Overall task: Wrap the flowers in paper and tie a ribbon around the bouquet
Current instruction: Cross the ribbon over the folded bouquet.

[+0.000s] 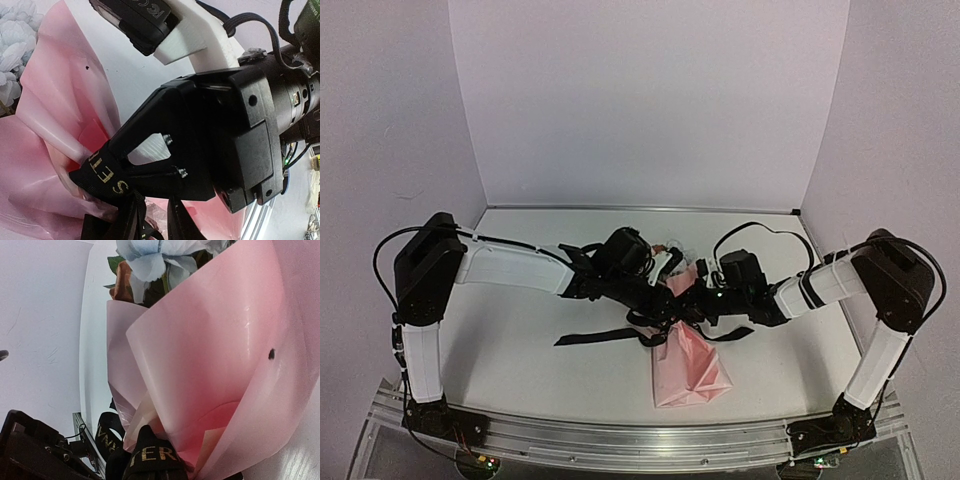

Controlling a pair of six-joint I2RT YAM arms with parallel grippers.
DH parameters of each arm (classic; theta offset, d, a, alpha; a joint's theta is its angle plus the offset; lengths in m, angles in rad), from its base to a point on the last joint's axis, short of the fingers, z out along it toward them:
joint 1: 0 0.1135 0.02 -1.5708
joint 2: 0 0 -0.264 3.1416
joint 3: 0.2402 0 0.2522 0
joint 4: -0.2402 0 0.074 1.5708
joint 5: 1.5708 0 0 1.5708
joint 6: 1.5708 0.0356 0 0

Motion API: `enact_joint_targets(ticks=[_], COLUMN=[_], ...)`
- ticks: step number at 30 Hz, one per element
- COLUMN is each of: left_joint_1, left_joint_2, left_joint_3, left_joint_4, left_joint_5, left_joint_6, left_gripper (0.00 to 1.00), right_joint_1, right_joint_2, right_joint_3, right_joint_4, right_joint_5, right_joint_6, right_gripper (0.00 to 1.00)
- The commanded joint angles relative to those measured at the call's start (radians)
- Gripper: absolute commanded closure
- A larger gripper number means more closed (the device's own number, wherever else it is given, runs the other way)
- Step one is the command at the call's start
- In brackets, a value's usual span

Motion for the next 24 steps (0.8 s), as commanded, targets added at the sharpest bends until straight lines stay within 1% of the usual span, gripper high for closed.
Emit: enact_joint_targets(ticks=[1,7,15,18,21,23,24], left_joint_1=[-0.009,-0.005,0.028,0.053,0.099,0.146,0.171], left_joint_2=[-0.072,-0.153,-0.219,-0.228,-0.234,-0.212,-0.192], left_joint_3=[-0.01,-0.032,-0.052,-0.061,-0.071,-0.058,-0.037], left_joint_4=[0.083,0.084,0.013,-0.012,-0.038,-0.077,-0.099], left_joint_5=[0.034,0.025,-0.01,-0.032,-0.096,-0.116,-0.106], left_joint_6=[-0.052,-0.071,-0.06,-0.056,-0.075,-0.091,-0.087], left_gripper=[0.72,0.64,0.6,0.6,0.62,0.66,0.7], right_joint_1=[-0.001,-0.001,-0.001,-0.001,-0.001,-0.001,0.0], right_joint_2=[0.009,0.005,0.007,0.008,0.007,0.005,0.004], right_joint_3=[0.01,0.016,0.017,0.017,0.016,0.016,0.017], right_joint_4=[0.057,0.056,0.055,0.054,0.052,0.052,0.052], right_joint_5=[-0.003,-0.01,-0.009,-0.01,-0.01,-0.011,-0.012], right_joint_6=[-0.031,-0.037,-0.034,-0.033,-0.033,-0.034,-0.033], right_gripper=[0.98,0.98,0.99,0.99,0.99,0.99,0.99])
